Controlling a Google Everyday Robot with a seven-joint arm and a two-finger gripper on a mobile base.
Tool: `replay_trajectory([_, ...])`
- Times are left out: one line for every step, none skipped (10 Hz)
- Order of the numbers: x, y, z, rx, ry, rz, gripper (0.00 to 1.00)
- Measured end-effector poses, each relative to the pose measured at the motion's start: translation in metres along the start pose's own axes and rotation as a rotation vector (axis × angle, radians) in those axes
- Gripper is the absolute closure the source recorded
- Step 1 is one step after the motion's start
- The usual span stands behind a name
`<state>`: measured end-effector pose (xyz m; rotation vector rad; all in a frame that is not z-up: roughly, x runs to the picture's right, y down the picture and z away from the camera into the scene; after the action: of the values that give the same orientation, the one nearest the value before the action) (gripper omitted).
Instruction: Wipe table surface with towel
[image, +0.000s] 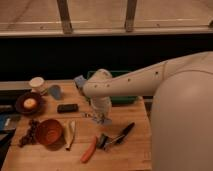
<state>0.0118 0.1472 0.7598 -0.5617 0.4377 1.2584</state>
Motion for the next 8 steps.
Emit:
replay_trajectory([0.004,-0.024,0.005,-0.019,-0.015,0.028,1.00])
replay_trajectory([0.009,-0.050,0.010,-0.043,-0.038,0.062,1.00])
replay_trajectory([0.016,-0.075,0.014,-0.057,-0.057,0.093,1.00])
replay_trajectory([0.018,-0.082,0.016,-0.065,-0.066,0.103,1.00])
replay_trajectory([0.018,-0.082,0.016,-0.066,-0.067,0.104,1.00])
replay_trajectory([0.018,-0.080,0.016,-0.066,-0.066,0.098,1.00])
replay_trajectory([0.016,-0.078,0.017,-0.065,-0.055,0.100,1.00])
replay_trajectory([0.012,-0.075,0.023,-0.068,-0.029,0.108,1.00])
